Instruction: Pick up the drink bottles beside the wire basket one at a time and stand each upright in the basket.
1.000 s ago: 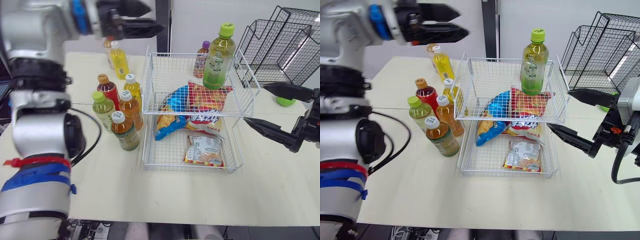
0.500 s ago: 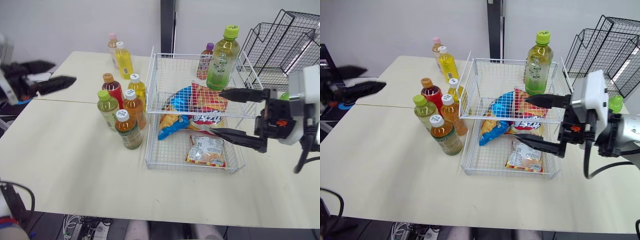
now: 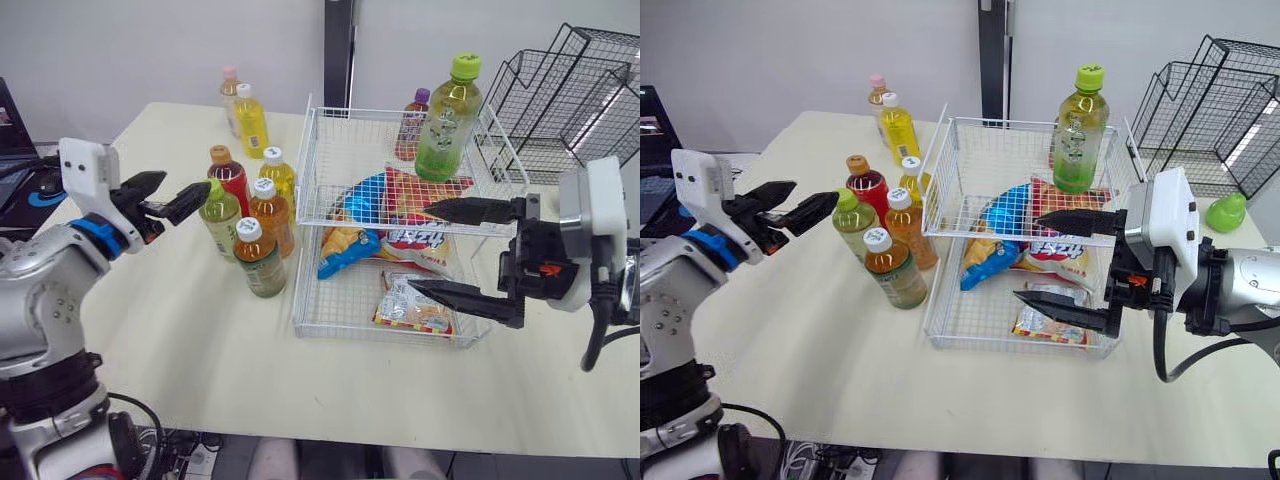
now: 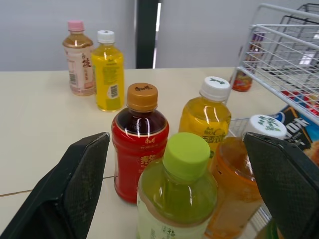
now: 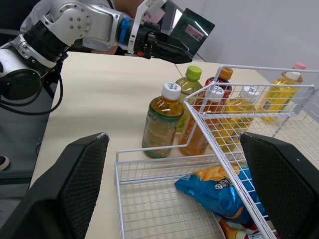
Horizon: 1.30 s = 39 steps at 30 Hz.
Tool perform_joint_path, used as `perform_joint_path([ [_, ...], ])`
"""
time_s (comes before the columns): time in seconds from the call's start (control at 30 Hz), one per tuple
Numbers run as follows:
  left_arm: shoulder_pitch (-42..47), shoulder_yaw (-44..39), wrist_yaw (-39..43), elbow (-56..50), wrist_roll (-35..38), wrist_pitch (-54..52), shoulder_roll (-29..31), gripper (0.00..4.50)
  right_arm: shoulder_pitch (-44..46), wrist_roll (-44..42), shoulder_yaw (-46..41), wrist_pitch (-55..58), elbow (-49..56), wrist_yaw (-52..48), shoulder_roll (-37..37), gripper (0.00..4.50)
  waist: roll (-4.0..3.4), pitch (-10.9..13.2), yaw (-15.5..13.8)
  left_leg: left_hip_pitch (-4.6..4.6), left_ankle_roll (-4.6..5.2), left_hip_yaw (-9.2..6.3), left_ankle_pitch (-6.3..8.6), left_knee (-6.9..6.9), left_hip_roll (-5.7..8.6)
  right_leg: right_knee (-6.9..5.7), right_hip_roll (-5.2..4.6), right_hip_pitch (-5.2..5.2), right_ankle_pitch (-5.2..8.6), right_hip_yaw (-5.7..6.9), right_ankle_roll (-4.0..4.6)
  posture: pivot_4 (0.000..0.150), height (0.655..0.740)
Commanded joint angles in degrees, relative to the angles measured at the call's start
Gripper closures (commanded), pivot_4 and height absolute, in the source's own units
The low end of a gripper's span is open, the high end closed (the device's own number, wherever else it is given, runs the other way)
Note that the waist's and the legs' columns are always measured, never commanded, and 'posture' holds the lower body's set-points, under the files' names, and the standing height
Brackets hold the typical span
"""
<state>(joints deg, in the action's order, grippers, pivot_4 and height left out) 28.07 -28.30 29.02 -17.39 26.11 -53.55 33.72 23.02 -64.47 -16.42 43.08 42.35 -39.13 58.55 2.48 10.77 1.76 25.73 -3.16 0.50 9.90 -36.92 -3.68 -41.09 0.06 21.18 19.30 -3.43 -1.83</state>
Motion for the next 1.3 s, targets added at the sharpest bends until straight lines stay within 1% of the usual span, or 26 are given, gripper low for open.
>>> perform_joint_path([
  [0.03,2.45,2.08,-6.82,-3.22,-1.39,-0.71,-1.31,0.05,0.77,-0.35,-1.50,-0.53,-0.32,-0.74,0.82,0.00,0.00,0.00,-0.02,0.00,0.00,0.00,0.00,0.00,0.00,0.00,0.01,0.00,0.00,0.00,0.00,0.150,0.7347],
  [0.1,3.57,3.66,-9.45,-3.01,-1.91,-1.34,-2.13,0.05,0.82,-0.36,-1.56,-0.54,-0.35,-1.00,0.84,0.00,0.01,0.00,-0.05,0.02,0.00,0.02,0.00,0.00,0.02,0.01,0.01,0.00,0.00,0.02,0.00,0.150,0.7347],
  [0.2,4.03,5.91,-11.08,-2.36,-2.83,-1.09,-1.69,0.05,0.81,-0.37,-1.69,-0.51,-0.33,-1.18,0.87,0.00,0.00,0.00,-0.04,0.01,0.00,0.03,0.00,0.01,0.04,0.02,0.01,0.01,0.00,-0.03,0.00,0.150,0.7347],
  [0.53,4.43,10.21,-11.50,0.58,-4.74,3.28,-0.94,0.05,0.86,-0.74,-1.87,-0.23,0.02,-0.56,0.97,0.00,0.00,0.00,-0.05,0.02,0.00,0.08,0.00,0.03,0.04,0.04,0.01,0.02,0.00,-0.02,0.00,0.150,0.7347],
  [0.63,4.07,10.73,-11.62,1.32,-5.03,3.74,-1.30,0.57,0.97,-0.80,-1.84,-0.20,0.03,-0.46,0.97,0.00,0.00,0.00,-0.06,0.02,0.00,0.10,0.00,0.03,0.04,0.05,0.00,0.02,0.00,-0.02,0.00,0.150,0.7347],
  [0.73,3.88,11.36,-11.73,2.27,-5.45,4.43,-1.76,1.40,1.02,-0.79,-1.88,-0.23,-0.14,-0.58,0.98,0.00,0.00,0.00,-0.08,0.02,0.00,0.10,0.00,0.03,0.04,0.06,0.00,0.01,0.00,-0.02,-0.01,0.150,0.7347],
  [0.9,4.17,11.52,-11.95,4.26,-4.95,4.07,-2.24,2.94,1.18,-0.84,-1.89,-0.29,-0.18,-0.49,0.91,0.00,0.00,0.00,-0.06,0.02,0.00,0.10,0.00,0.04,0.04,0.06,0.00,0.02,0.00,-0.02,-0.01,0.150,0.7347],
  [0.93,4.22,11.39,-12.15,4.45,-4.85,4.08,-2.37,3.13,1.18,-0.83,-1.90,-0.31,-0.20,-0.47,0.88,0.00,0.00,0.00,-0.06,0.01,0.00,0.10,0.00,0.05,0.04,0.07,0.00,0.02,0.00,-0.03,-0.01,0.150,0.7347],
  [1.3,3.87,9.60,-11.63,3.60,-3.67,4.26,-1.30,3.13,0.99,-0.17,-1.86,-0.79,-0.30,-0.46,0.48,0.00,0.00,0.00,-0.07,0.02,0.00,0.10,0.00,0.06,0.04,0.08,0.00,0.02,0.01,-0.02,-0.01,0.150,0.7347],
])
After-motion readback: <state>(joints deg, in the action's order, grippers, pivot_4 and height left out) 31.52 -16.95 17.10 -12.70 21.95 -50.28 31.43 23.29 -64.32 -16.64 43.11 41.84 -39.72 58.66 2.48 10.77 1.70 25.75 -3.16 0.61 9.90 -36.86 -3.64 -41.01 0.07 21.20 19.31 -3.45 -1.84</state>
